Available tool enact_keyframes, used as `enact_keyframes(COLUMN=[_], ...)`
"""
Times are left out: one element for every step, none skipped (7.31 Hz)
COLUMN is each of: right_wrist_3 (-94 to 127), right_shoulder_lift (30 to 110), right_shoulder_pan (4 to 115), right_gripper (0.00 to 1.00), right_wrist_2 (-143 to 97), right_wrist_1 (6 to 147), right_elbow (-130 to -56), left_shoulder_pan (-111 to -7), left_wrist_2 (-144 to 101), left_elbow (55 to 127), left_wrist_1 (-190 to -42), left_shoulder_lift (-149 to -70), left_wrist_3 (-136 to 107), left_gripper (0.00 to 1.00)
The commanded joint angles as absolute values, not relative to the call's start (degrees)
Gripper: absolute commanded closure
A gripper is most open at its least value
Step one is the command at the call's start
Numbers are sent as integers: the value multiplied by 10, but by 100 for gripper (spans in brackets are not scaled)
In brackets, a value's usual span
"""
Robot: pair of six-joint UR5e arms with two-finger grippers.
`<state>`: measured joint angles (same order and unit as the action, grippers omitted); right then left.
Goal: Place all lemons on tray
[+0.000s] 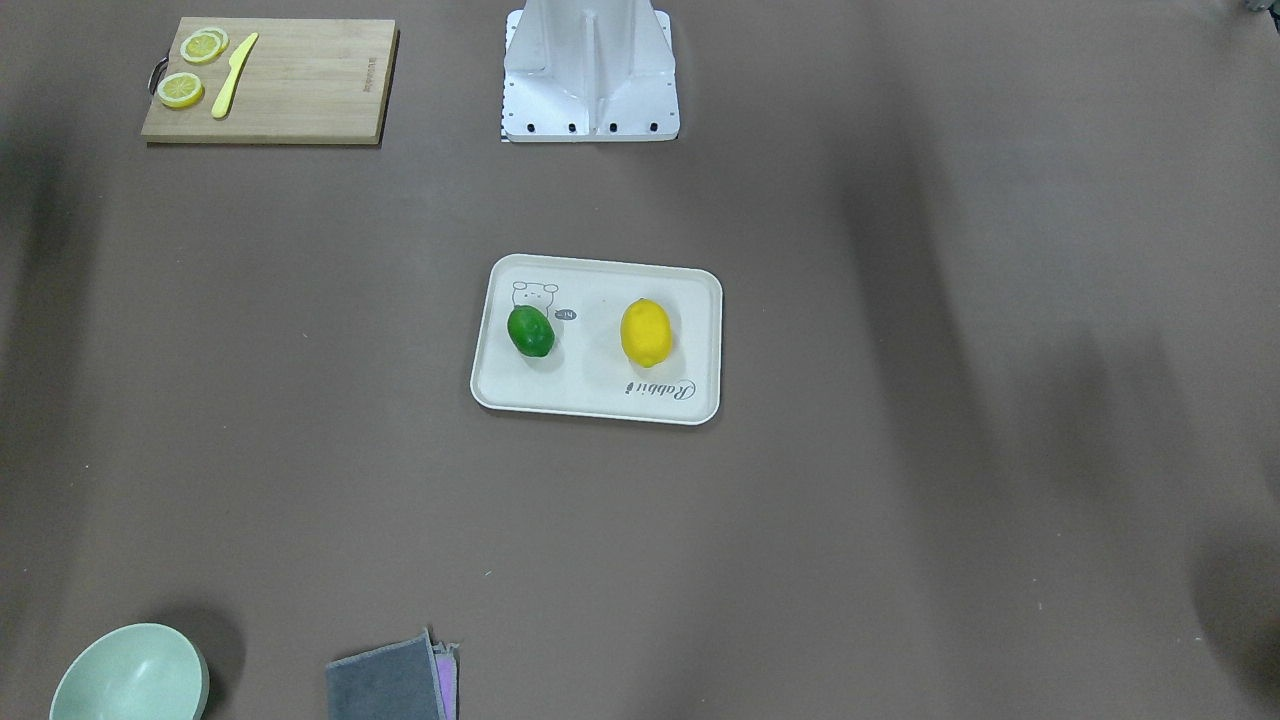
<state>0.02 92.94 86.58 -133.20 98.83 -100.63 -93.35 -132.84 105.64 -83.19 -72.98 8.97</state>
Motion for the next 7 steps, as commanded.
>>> enact_keyframes(right_wrist_3=[1, 1, 1, 1, 0, -1, -1], right_shoulder_lift=[932, 933, 933, 932, 925, 924, 924], right_shoulder_pan=[866, 866, 863, 863, 863, 863, 864], right_gripper=[0, 0, 0, 0, 0, 0, 0], right_wrist_2=[-1332, -1332, -1329, -1329, -1327, -1325, -1325], right_wrist_1=[991, 994, 997, 996, 994, 991, 991], right_elbow=[-1008, -1009, -1003, -1003, -1009, -1009, -1011], left_shoulder_pan=[-942, -942, -943, -943, -943, -943, -943], left_wrist_2=[-1330, -1330, -1330, -1330, -1330, -1330, -1330], left_elbow=[1083, 1081, 1083, 1083, 1083, 1083, 1084], left_wrist_1=[-828, -820, -808, -806, -806, -807, -807], left_shoulder_lift=[-706, -705, -706, -707, -707, -707, -707], left_wrist_3=[106, 103, 104, 104, 105, 105, 105], left_gripper=[2, 2, 2, 2, 2, 2, 2])
